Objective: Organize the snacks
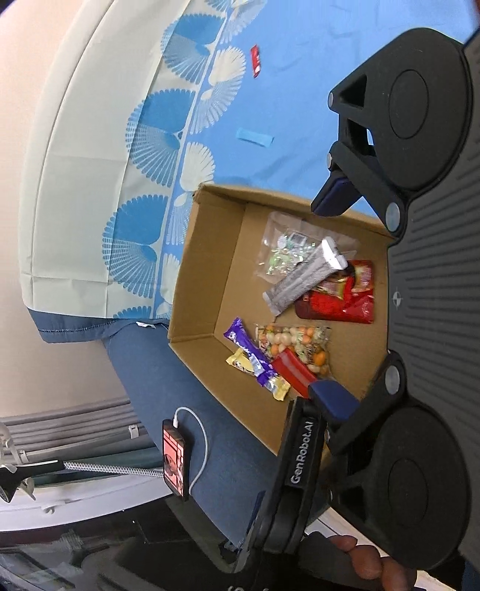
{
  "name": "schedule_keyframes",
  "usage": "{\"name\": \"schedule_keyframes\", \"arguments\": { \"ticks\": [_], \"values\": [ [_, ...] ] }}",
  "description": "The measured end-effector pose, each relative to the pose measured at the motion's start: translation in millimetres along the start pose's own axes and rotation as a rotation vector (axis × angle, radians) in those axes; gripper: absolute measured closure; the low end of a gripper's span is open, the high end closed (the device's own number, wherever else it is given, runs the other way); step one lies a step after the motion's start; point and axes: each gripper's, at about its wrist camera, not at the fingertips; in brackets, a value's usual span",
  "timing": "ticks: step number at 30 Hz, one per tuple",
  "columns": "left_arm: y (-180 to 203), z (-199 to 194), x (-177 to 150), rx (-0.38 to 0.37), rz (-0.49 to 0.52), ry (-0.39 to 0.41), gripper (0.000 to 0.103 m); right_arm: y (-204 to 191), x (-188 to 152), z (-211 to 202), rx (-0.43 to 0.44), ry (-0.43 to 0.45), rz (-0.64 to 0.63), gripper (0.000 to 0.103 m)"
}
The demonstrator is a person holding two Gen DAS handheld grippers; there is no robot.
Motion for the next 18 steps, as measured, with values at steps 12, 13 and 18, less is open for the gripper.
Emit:
{"name": "schedule_keyframes", "arguments": {
  "ticks": [12,13,18],
  "values": [
    [3.7,-56.3,-26.4,0.005,0.002,0.104,0.000,-3.5,-17.7,-55.9,-0.042,0.094,0.011,0.005],
    [4.5,-59.6,-27.6,0.003,0.004,0.108,0.000,-3.8,-18.8,-58.3,-0.043,0.098,0.014,0.005],
    [9.4,-71.3,-32.9,0.004,0.023,0.130,0.000,-4.3,-22.8,-70.5,-0.041,0.125,0.017,0.005]
  ]
}}
Point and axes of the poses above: each gripper's, at about its wrist camera, not at the fingertips, and z roughly the way its jaws point, y to its right, x to its top, and after that the axes turned 6 degrees about z, right-handed
